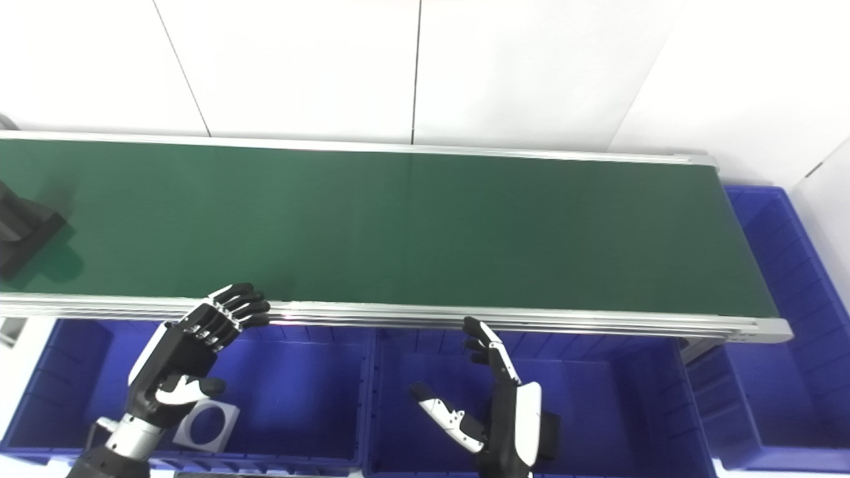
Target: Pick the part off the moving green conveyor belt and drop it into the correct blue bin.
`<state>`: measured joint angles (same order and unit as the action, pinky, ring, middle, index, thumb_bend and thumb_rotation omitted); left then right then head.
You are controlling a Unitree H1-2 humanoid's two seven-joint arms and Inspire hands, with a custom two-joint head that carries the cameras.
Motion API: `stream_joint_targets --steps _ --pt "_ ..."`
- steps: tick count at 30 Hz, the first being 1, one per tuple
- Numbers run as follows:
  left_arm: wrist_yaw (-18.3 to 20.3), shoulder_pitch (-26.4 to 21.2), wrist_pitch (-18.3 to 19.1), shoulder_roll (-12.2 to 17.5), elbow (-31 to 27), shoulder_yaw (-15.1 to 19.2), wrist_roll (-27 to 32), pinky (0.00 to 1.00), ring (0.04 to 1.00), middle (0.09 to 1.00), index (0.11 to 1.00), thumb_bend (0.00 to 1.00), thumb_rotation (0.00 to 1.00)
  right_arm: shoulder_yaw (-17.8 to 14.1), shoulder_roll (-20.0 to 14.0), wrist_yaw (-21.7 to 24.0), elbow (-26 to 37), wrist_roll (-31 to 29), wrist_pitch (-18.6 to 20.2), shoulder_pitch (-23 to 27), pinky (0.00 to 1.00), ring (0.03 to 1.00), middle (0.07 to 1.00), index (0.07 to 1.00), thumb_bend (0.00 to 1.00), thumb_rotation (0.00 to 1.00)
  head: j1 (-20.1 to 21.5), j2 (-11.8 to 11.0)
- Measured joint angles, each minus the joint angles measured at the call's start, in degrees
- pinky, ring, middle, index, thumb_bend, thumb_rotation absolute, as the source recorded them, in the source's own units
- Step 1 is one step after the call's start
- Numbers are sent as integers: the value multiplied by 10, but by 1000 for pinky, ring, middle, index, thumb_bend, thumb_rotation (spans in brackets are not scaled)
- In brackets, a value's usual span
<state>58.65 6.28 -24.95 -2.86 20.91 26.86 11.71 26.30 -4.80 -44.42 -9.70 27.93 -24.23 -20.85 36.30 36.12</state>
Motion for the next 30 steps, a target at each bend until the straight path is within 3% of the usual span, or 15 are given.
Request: stream_joint_targets --steps 6,10,16,19,21,23,24,30 --pt "13 -8 0 1 7 15 0 758 797 819 813 933 356 -4 5 -3 -10 9 0 3 651 716 785 807 686 592 32 -8" --pt "33 -17 0 0 21 35 1 759 793 816 818 921 350 -7 6 -7 -20 22 0 8 649 712 782 804 678 587 12 -7" --pt "53 -17 -1 -6 20 36 0 770 802 824 821 908 354 -5 6 -13 -21 27 0 10 637 704 781 804 669 581 -10 -12" --pt "52 -17 -2 -8 19 32 -10 762 795 819 814 913 352 2 2 -18 -23 20 0 12 640 703 779 803 669 578 -38 -21" --pt "52 -17 -2 -12 19 33 -13 733 771 796 798 921 354 11 -4 -26 -26 16 0 15 644 703 777 805 652 561 -79 -30" --pt "53 -17 -3 -21 17 43 -13 712 751 777 783 924 345 22 -15 -38 -26 9 0 18 648 706 777 805 648 541 -119 -38" --pt "53 -17 -3 -26 17 50 -13 710 750 776 783 924 345 29 -20 -40 -26 3 0 20 648 706 777 805 648 540 -120 -38" --pt "63 -15 -4 -62 -8 87 -24 651 712 750 748 909 379 25 -37 -56 -36 1 0 18 670 721 774 817 643 652 -191 -57"
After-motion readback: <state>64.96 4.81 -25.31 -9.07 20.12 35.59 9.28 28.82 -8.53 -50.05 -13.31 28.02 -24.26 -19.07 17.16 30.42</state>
